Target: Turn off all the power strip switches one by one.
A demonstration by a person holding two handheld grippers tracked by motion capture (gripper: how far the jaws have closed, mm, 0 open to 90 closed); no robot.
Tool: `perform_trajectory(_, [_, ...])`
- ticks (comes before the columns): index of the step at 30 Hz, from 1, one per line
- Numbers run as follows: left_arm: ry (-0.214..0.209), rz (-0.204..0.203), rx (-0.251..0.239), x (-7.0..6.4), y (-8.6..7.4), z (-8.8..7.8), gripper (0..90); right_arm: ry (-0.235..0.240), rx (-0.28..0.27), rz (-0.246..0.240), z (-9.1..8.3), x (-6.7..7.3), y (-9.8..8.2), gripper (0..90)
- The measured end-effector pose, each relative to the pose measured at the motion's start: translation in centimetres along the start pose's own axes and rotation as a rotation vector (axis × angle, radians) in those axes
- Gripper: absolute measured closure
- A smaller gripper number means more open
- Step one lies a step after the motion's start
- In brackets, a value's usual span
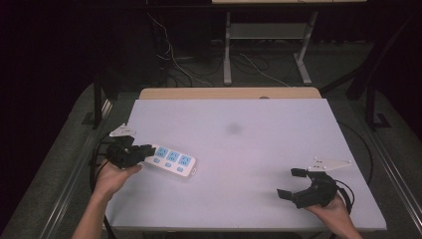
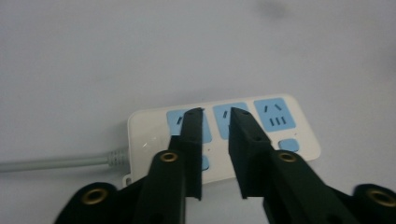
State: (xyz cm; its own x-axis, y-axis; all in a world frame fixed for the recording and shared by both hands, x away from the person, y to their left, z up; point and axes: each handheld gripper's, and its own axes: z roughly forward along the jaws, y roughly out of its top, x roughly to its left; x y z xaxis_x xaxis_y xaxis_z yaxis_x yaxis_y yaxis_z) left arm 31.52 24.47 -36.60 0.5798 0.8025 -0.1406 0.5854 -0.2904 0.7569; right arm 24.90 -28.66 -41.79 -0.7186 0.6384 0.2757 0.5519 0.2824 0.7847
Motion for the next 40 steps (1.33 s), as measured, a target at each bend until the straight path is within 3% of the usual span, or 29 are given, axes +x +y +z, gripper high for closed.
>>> perform_trajectory(5, [-0.013, -0.004, -0.047, -1.2, -0.2, -0.6, 44.3, 0.000, -0.004, 0.001, -0.1, 0.0, 0.0, 0.5])
perform_trajectory(8, [-0.049, -0.013, -0.078, -1.9, -0.5, -0.8, 27.3, 0.001, -0.011, 0.004, -0.2, 0.0, 0.0, 0.5])
perform_trajectory(12, [-0.077, -0.017, -0.108, -2.9, -1.4, -0.8, 12.0, 0.001, -0.019, 0.007, -0.3, 0.0, -0.1, 0.5])
perform_trajectory(14, [-0.065, -0.028, -0.101, -3.4, -1.8, -0.5, 7.0, 0.000, -0.022, 0.012, -0.4, 0.0, -0.1, 0.5])
perform_trajectory(16, [-0.088, -0.028, -0.083, -3.9, -2.3, -0.1, 0.0, -0.001, -0.025, 0.014, -0.5, 0.0, -0.2, 0.5])
perform_trajectory(20, [-0.105, -0.021, -0.119, -4.9, -3.4, 0.4, 0.0, -0.006, -0.037, 0.027, -0.8, -0.1, -0.3, 0.5])
perform_trajectory(27, [-0.131, 0.029, -0.141, -6.8, -4.9, 1.0, 0.0, -0.009, -0.049, 0.042, -1.4, 0.0, -0.8, 0.6])
perform_trajectory(40, [-0.173, 0.088, -0.097, -8.7, -6.0, 2.8, 0.0, -0.004, -0.038, 0.037, -1.3, 0.2, -0.8, 0.5])
